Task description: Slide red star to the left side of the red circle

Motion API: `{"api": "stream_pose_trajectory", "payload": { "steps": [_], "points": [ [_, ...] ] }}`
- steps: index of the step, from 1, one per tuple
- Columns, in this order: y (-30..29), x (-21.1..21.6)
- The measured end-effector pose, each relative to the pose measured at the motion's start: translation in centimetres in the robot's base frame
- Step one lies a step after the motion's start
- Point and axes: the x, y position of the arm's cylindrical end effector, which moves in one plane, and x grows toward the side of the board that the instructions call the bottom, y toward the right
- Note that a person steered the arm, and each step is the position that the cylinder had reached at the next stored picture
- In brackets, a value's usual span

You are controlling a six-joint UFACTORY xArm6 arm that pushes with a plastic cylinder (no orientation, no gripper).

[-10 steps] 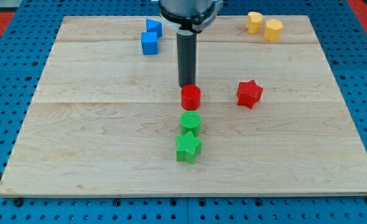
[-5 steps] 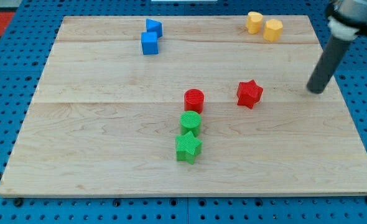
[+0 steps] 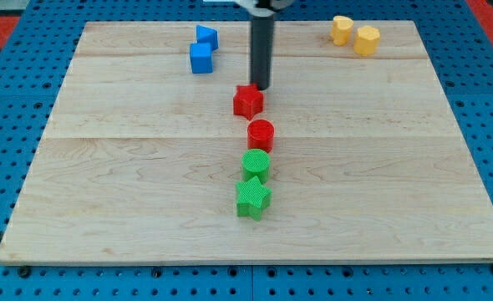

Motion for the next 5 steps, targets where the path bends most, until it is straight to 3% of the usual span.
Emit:
{"api": "stream_pose_trajectory", "payload": {
  "steps": [1,2,3,4,5],
  "points": [
    [-3.1,1.4],
    [2.1,-0.4],
    [2.5,2.1],
    [-2.5,4.5],
    [-11.7,6.1]
  ]
}}
